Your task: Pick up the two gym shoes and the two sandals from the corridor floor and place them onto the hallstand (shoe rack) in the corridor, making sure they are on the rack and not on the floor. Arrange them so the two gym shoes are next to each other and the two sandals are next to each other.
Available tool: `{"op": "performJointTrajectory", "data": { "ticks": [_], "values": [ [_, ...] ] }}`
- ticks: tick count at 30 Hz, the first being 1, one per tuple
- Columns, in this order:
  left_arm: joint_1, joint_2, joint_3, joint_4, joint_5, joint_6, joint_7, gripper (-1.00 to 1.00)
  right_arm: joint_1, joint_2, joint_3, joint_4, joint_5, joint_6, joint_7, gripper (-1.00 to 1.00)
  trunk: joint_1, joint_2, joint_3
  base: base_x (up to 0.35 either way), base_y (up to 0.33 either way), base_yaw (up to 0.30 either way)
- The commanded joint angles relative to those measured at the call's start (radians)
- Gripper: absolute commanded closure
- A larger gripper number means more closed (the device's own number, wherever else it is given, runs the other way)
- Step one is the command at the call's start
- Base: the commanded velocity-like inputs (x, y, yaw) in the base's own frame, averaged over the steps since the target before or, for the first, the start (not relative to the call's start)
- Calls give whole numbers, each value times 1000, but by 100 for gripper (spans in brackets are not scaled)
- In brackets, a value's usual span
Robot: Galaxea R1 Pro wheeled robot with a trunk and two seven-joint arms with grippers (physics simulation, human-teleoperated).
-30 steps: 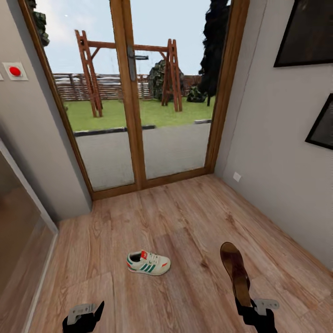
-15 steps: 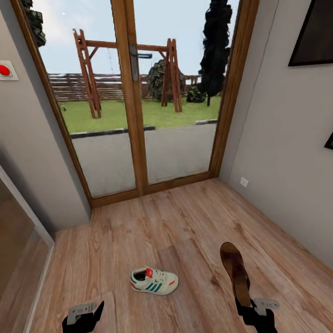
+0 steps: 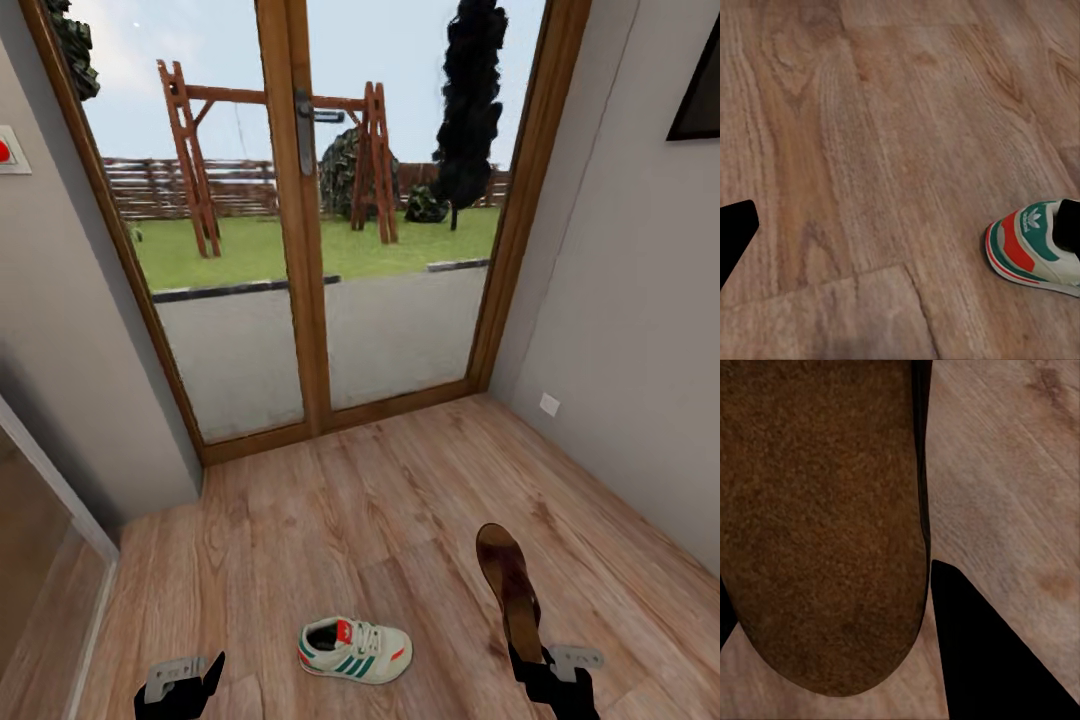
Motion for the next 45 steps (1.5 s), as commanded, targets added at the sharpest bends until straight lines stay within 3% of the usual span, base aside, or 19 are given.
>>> {"op": "performJointTrajectory", "data": {
  "ticks": [1, 30, 45],
  "values": [
    [-1, 0, 2, 1, 11, 0, -9, -100, 0, 0, -4, 1, -14, -1, 12, 100, 0, 0, -1, 32, 25, -64],
    [-1, 0, 2, 2, 11, 0, -9, -100, 0, 0, -4, 1, -14, -1, 12, 100, 0, 0, 9, 3, 2, -164],
    [-1, 0, 2, 2, 12, 0, -9, -100, 0, 0, -4, 1, -14, -1, 11, 100, 0, 0, 14, 80, 100, -192]
  ]
}}
